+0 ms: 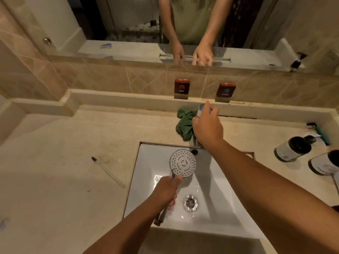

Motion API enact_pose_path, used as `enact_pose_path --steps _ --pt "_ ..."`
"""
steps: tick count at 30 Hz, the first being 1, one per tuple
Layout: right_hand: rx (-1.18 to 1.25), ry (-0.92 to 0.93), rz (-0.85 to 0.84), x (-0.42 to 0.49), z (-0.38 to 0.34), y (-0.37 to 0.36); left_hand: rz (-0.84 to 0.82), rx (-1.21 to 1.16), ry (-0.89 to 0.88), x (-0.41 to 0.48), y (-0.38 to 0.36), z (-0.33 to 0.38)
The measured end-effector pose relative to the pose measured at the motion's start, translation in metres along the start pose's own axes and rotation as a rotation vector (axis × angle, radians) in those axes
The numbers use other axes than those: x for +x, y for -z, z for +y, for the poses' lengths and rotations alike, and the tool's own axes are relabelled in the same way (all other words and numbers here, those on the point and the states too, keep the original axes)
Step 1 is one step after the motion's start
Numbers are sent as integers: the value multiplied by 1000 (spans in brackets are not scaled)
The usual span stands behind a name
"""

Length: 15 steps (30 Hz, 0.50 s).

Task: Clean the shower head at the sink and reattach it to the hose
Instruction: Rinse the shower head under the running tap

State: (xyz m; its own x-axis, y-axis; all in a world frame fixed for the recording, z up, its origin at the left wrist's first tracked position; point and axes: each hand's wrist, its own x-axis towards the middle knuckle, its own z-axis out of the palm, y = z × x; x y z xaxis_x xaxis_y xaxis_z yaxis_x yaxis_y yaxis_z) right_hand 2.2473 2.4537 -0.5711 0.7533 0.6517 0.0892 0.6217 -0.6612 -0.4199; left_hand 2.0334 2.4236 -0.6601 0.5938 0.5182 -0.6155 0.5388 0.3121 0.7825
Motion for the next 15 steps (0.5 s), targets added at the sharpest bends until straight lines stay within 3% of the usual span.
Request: enact_pose_path --steps 5,10,12,15 --pt "24 44 -41 -47 16 5 19 -68 -48 -20 14 24" --pt "359 -76 -82 -118 27 -9 122 37 -215 -34 22 47" --pt "429 -124 -197 -139 31 -16 197 171 -252 -37 25 58" --pt "594 -246 -503 -149 26 -18 257 264 -315 -43 27 70"
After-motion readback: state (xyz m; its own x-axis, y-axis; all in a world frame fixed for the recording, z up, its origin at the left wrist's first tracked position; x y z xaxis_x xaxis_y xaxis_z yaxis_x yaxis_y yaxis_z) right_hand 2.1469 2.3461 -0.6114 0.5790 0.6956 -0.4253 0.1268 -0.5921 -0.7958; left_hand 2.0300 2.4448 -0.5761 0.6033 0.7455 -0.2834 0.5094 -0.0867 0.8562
